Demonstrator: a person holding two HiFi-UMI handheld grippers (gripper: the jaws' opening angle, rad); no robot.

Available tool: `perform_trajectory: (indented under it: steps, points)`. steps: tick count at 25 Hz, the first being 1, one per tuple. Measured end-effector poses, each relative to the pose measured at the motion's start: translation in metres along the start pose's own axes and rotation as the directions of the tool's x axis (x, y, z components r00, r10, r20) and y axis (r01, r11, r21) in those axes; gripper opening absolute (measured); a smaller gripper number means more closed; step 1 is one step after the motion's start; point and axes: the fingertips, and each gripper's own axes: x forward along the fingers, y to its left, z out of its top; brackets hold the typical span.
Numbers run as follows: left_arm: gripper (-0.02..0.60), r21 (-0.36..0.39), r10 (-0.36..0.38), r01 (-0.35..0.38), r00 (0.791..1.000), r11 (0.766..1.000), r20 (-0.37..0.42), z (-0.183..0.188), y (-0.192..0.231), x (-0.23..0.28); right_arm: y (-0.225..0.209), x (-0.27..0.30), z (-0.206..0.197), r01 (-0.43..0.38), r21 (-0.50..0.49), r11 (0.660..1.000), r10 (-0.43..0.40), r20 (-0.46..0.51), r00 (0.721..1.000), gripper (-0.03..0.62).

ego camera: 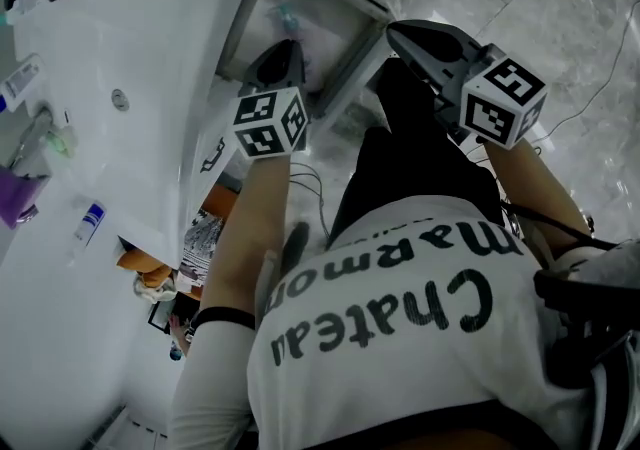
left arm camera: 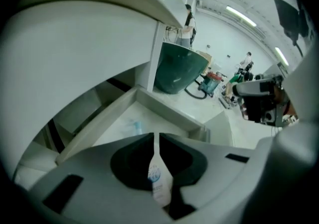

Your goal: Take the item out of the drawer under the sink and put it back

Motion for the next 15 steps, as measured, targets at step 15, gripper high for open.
perform_trajectory:
  steps: [15]
  points:
    - [0.169,-0.022,0.135,-0.141,0.976,0.990,-0.168,0.002,0.037,0.060,-0.036,-0.016,0.006,0.090,0.048,0.995,-0.092,0.043,0.995,0.012]
